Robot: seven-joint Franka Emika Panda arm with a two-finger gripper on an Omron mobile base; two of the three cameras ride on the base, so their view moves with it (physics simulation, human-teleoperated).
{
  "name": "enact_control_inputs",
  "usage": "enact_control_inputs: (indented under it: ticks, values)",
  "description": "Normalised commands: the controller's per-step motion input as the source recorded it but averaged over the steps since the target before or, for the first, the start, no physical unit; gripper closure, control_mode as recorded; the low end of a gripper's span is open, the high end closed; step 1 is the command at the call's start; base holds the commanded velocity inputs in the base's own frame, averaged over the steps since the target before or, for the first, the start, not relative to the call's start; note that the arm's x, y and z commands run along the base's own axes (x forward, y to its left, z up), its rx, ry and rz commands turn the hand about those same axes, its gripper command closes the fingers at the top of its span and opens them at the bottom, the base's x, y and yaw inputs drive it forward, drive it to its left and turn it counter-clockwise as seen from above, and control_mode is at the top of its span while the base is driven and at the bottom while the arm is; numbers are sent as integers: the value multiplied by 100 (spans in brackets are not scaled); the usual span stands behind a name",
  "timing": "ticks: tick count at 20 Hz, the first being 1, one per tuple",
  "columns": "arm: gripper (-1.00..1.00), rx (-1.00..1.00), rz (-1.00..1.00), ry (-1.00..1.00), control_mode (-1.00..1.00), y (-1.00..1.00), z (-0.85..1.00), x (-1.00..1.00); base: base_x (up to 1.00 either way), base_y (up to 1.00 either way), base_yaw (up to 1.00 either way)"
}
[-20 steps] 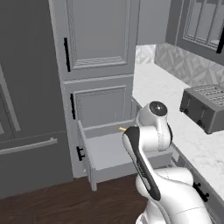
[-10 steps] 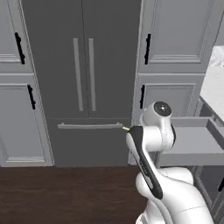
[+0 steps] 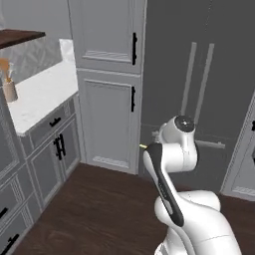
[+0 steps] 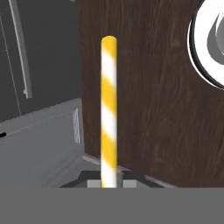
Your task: Take a straw from the drawer in front and place it inside the glass cup on the dining counter.
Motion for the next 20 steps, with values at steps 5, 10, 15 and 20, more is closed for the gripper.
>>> enact_control_inputs:
  ticks: [5, 10, 15, 20]
  values:
    - [100, 0, 0, 0, 100, 0, 0, 0, -40, 81, 57]
    - [100, 0, 0, 0, 100, 0, 0, 0, -83, 75, 43]
    - [100, 0, 0, 0, 100, 0, 0, 0, -59, 99, 26]
    - [100, 0, 0, 0, 100, 0, 0, 0, -3, 100, 25]
